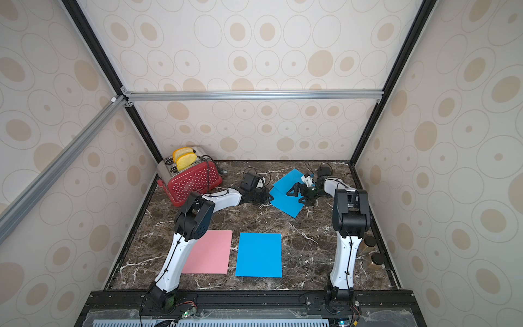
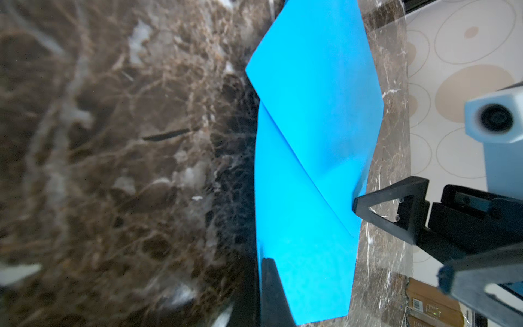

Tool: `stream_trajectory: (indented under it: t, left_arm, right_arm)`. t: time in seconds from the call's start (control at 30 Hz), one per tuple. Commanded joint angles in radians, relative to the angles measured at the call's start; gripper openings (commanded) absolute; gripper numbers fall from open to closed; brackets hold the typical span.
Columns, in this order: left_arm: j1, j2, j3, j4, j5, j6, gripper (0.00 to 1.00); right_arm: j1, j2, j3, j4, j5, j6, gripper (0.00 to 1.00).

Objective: Sort the scattered colored papers by color
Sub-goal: Pick up the colored paper from the center of the board.

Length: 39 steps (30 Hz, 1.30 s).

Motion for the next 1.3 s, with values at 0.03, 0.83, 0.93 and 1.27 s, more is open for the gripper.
stream_trajectory:
  t: [0.03, 0.83, 0.93, 1.27]
  left_arm:
    - [0.009, -0.070, 0.003, -0.083, -0.033, 0.046, 0.00]
    - [0.006, -0.707, -0.657, 0.320, 0.035, -0.022, 0.00]
    - [-0.008, -0.781, -0.728, 0.294, 0.006, -0.022, 0.00]
    - [-0.103, -0.905, -0.920, 0.250, -0.183, -0.124, 0.00]
  right_arm:
    - [0.011, -0.023, 0.004, -0.111, 0.060, -0.007, 1.00]
    - [0.008, -0.262, 0.007, -0.188, 0.097, -0.033, 1.00]
    - [0.009, -0.257, 0.001, -0.171, 0.080, -0.024, 1.00]
    - [0.042, -0.275, -0.114, -0.098, 0.015, 0.031, 1.00]
